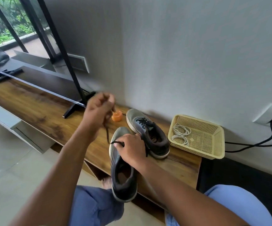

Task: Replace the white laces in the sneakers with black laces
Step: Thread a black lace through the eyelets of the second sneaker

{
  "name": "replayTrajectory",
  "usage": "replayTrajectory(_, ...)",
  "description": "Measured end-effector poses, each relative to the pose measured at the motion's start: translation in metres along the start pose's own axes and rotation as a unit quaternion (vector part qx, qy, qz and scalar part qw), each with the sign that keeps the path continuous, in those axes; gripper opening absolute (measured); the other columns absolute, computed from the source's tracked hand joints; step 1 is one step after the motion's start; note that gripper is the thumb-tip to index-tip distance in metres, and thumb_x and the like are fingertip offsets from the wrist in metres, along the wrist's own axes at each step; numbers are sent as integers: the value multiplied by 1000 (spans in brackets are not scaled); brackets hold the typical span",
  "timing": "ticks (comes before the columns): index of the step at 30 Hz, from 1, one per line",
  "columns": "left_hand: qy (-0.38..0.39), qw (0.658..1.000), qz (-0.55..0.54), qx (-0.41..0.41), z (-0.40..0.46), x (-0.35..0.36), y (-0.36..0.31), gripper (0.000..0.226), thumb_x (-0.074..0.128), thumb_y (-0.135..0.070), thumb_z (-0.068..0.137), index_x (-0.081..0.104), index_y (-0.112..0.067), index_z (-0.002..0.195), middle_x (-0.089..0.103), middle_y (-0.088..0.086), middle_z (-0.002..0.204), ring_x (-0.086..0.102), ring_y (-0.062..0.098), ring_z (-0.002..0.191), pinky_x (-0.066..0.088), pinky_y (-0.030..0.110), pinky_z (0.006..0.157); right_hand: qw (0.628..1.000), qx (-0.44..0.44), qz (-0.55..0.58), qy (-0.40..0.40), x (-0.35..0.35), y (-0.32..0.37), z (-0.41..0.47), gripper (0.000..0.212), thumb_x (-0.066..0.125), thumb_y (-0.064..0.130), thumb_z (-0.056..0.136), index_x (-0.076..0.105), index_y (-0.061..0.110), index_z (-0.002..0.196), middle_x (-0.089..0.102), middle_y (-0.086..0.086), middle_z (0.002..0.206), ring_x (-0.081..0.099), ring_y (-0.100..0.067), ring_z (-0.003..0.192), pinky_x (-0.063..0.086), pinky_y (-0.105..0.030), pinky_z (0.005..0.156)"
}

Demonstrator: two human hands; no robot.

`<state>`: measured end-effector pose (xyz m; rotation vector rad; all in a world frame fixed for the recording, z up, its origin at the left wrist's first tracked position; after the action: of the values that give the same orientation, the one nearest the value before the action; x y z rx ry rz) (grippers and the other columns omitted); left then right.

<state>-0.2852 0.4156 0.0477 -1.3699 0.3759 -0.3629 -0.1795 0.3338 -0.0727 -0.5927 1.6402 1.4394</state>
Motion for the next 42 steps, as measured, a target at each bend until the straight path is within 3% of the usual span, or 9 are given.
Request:
replayTrajectory(3, 137, 882, 443, -91, -2, -8, 46, 29, 55, -53, 99, 67, -28, 105, 72, -2, 100, 66, 13, 84, 57, 36, 73, 1000, 8, 16, -3, -1, 1, 4, 27, 59, 46, 94, 77, 31, 107, 74, 3, 104, 61, -31, 103, 53, -42, 87)
replayTrajectory(7, 264, 756, 540, -260, -13, -4, 73, 49, 49, -56, 104, 69, -11, 106, 71, 4, 89, 57, 16, 66, 45, 28, 58, 1000, 18, 19, 8, -2, 0, 7, 30, 54, 40, 79, 75, 28, 97, 75, 2, 92, 65, -35, 101, 56, -40, 81)
replayTrajectory(17, 171, 782, 560, -211, -6, -13, 80, 22, 65, -25, 89, 67, -13, 71, 59, -3, 69, 52, 13, 64, 40, 27, 57, 1000, 18, -1, 19, -2, -4, 4, 40, 66, 65, 83, 76, 33, 105, 74, 9, 104, 58, -24, 117, 47, -45, 97)
replayTrajectory(23, -12, 977, 173, -121, -4, -10, 41, 32, 62, -14, 93, 65, -14, 62, 53, -5, 53, 40, 8, 47, 34, 23, 47, 999, 26, -25, 13, -4, -2, 1, 34, 70, 55, 88, 73, 34, 114, 72, 7, 114, 54, -24, 120, 39, -44, 96)
replayTrajectory(28, -71, 971, -214, -78, -1, -22, 18, 30, 46, -13, 90, 43, -18, 61, 32, -4, 58, 22, 11, 47, 19, 24, 44, 1000, 25, -16, 6, -4, -3, -1, 36, 73, 55, 87, 74, 34, 118, 73, 9, 117, 55, -22, 120, 39, -44, 95)
replayTrajectory(30, -108, 976, -149, -114, -2, -28, 26, 33, 52, -14, 89, 44, -18, 57, 34, -3, 56, 26, 12, 48, 22, 25, 46, 999, 28, -20, 7, -3, -3, -1, 36, 73, 55, 87, 74, 34, 116, 72, 9, 118, 55, -23, 121, 40, -44, 96)
replayTrajectory(34, -42, 931, 337, -137, -3, -34, 47, 35, 76, -15, 81, 56, -14, 52, 48, -10, 48, 41, 5, 48, 33, 25, 49, 999, 38, -21, 14, -3, -2, 0, 35, 73, 57, 85, 73, 35, 112, 71, 9, 118, 53, -24, 123, 41, -46, 98)
replayTrajectory(39, 127, 862, 435, -228, -9, -23, 69, 14, 75, -32, 82, 64, -24, 87, 70, -6, 61, 58, 8, 58, 43, 27, 57, 999, 39, -6, 17, -2, -4, -1, 36, 72, 56, 82, 72, 33, 110, 71, 7, 112, 52, -25, 123, 41, -45, 97)
replayTrajectory(42, 178, 825, 494, -209, -10, -18, 83, 34, 69, -61, 88, 63, -31, 103, 75, -5, 75, 69, 7, 72, 53, 31, 70, 999, 37, 7, 10, -2, -5, -1, 33, 73, 53, 81, 73, 33, 107, 72, 7, 108, 53, -26, 121, 44, -43, 95)
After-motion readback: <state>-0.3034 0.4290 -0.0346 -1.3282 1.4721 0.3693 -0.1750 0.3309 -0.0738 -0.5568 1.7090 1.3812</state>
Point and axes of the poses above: each hand's wrist, its own z-axis towards the middle knuckle, its own x-axis out of the palm, y = z × x, the point moved 2 cm from there along z, towards the middle knuckle
